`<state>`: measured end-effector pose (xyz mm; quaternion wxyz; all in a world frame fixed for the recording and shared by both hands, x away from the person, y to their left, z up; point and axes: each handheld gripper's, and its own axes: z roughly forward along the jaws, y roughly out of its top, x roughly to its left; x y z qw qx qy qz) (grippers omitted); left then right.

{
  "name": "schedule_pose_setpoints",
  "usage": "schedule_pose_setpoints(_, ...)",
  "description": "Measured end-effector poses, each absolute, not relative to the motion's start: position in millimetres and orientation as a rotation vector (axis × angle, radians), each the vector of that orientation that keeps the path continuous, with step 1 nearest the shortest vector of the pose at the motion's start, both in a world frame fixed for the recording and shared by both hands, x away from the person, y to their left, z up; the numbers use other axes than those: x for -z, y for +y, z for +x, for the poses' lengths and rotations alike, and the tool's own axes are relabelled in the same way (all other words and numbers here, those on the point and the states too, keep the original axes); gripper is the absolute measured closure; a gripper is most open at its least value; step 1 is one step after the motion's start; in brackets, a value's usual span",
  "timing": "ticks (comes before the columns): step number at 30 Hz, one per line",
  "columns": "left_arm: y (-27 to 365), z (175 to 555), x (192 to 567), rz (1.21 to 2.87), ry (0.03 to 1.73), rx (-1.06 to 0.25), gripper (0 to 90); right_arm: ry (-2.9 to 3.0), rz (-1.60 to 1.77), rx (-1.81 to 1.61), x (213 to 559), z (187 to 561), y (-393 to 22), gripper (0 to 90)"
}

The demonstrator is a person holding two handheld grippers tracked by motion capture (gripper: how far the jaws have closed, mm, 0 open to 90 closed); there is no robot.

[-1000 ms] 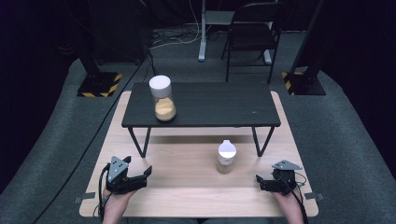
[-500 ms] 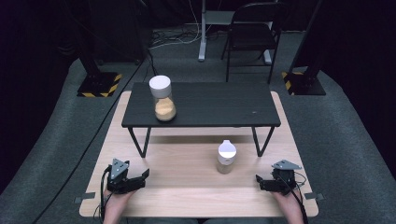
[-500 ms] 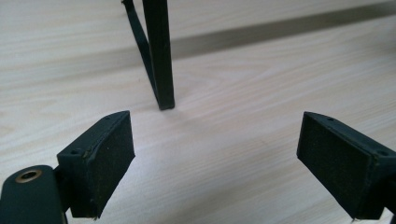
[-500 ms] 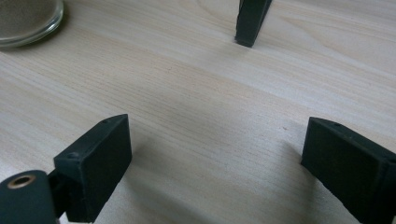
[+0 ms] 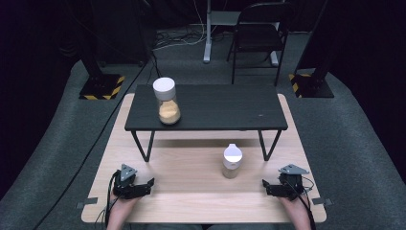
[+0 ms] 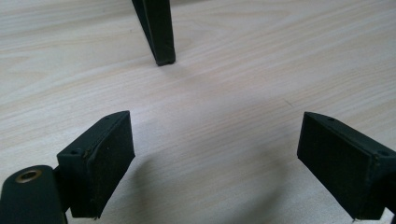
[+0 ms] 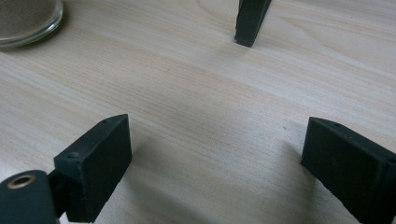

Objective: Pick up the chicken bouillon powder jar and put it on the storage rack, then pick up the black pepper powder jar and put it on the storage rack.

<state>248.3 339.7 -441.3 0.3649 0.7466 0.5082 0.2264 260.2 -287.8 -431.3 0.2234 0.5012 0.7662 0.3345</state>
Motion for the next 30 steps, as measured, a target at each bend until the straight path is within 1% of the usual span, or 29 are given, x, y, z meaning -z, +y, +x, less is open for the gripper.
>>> schedule_pose_setpoints(10, 330.4, 255.4, 437.6, 1.981, 1.326, -0.582, 10.4, 2.115, 1.384, -0.923, 431.3, 260.1, -287.7, 7.4)
schedule_pose_setpoints(14, 330.4, 256.1, 437.4, 1.98, 1.329, -0.574, 10.0, 2.115, 1.385, -0.922, 430.9, 260.1, -287.6, 7.7)
schedule_pose_setpoints(18, 330.4, 256.6, 437.5, 1.982, 1.326, -0.572, 9.2, 2.121, 1.381, -0.924, 428.6, 260.1, -287.5, 10.9)
schedule_pose_setpoints(30, 330.3, 256.7, 437.5, 1.983, 1.325, -0.572, 8.9, 2.028, 1.333, -1.087, 418.7, 239.9, -293.7, 11.9)
